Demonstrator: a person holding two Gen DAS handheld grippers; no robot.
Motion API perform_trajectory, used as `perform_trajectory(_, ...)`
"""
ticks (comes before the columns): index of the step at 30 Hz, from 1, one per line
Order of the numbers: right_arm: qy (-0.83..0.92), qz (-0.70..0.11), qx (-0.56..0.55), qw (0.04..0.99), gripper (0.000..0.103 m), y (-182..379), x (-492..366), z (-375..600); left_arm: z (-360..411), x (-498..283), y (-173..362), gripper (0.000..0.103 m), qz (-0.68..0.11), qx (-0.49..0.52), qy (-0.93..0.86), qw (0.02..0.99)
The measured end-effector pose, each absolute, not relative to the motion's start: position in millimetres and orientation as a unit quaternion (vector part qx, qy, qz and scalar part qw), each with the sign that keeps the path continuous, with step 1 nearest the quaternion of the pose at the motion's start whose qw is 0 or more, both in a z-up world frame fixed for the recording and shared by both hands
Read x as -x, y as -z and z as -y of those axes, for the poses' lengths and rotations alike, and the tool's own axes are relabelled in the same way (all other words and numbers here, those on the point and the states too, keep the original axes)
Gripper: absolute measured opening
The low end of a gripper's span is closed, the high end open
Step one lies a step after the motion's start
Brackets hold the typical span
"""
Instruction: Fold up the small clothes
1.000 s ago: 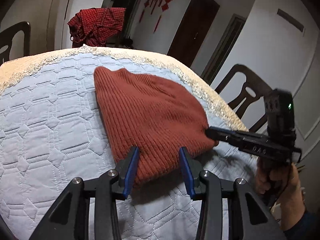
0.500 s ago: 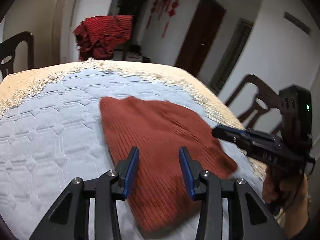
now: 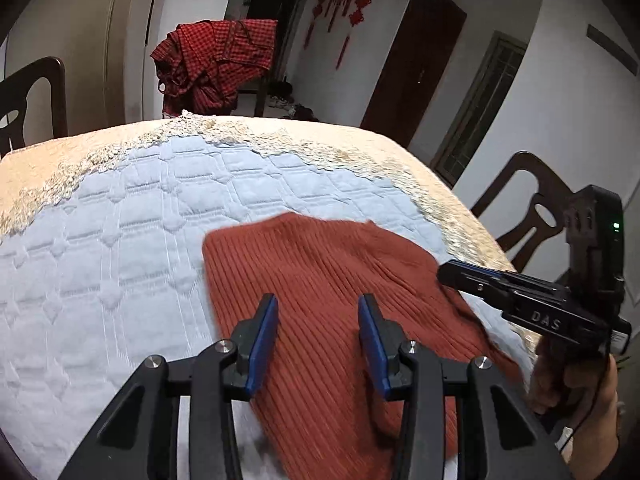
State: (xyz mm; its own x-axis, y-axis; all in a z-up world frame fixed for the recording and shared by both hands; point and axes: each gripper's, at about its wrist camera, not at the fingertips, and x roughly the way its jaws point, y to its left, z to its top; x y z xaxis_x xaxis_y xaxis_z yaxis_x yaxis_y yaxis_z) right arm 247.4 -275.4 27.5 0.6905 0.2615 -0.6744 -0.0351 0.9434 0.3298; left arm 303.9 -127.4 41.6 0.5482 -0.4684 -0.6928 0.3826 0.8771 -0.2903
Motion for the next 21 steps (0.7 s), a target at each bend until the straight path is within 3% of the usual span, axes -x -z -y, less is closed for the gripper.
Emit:
perform_trajectory(6, -0.064, -0.414, -0.134, 0.898, 0.014, -3.9, -267.8, 281.3, 136.7, -310.6, -21.6, 0.044, -0.434, 0.041, 0.232, 0.869)
perform_trajectory(21, -0.124, -0.371, -0.074, 0.917, 0.014, -50.1, -168.4, 241.2, 121.6, -211.9, -56.0, 0.044, -0.395, -0.004, 0.252, 0.884)
